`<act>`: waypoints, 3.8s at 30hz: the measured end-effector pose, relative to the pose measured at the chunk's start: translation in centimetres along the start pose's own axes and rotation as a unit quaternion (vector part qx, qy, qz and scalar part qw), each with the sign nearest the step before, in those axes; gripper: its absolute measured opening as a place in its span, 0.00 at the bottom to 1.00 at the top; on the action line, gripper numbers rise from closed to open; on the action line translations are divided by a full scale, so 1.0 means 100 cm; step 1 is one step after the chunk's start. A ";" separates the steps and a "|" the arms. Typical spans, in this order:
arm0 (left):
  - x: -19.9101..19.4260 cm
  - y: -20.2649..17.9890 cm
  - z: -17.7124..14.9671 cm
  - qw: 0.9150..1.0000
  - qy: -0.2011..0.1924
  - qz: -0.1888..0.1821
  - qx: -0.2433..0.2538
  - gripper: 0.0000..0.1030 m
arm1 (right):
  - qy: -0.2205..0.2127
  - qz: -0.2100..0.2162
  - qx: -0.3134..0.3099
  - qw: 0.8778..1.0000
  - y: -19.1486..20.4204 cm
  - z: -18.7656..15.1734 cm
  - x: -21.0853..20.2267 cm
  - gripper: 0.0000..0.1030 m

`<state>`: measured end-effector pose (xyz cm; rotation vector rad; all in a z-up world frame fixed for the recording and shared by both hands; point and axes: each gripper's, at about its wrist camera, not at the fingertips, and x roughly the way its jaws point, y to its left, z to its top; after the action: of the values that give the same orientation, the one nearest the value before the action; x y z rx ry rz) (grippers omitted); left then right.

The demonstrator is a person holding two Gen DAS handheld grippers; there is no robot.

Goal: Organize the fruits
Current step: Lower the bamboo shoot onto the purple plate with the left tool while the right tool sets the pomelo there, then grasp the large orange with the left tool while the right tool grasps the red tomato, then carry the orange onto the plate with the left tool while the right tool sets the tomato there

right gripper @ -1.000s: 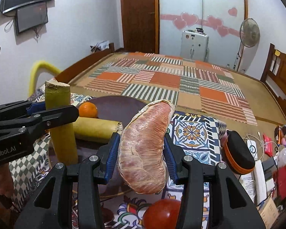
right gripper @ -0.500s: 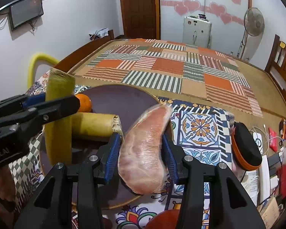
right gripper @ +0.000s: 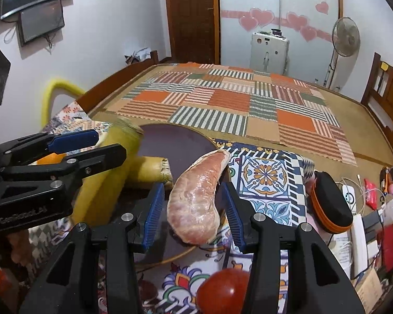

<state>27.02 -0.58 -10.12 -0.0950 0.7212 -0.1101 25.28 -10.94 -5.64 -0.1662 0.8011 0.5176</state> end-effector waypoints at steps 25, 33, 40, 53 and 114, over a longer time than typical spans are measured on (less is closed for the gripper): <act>-0.086 0.092 -0.052 0.997 0.006 0.072 -0.018 0.76 | -0.021 -0.023 0.029 0.999 -0.015 -0.035 -0.047 0.49; -0.062 0.113 -0.064 0.996 0.051 0.071 -0.036 0.82 | -0.029 -0.047 0.017 0.998 -0.012 -0.055 -0.055 0.65; -0.040 0.121 -0.065 0.994 0.063 0.083 -0.042 0.82 | -0.004 -0.050 0.029 0.998 -0.021 -0.070 -0.037 0.65; -0.017 0.128 -0.059 0.993 0.077 0.073 -0.054 0.71 | -0.001 -0.037 0.039 0.999 -0.024 -0.068 -0.021 0.59; 0.011 0.048 -0.011 0.999 0.043 0.002 0.003 0.64 | -0.018 -0.014 -0.043 0.999 0.008 0.023 0.027 0.46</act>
<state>27.49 3.93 -12.26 -0.0833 0.8063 -0.1134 27.98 -8.46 -5.95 -0.2468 0.7402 0.5270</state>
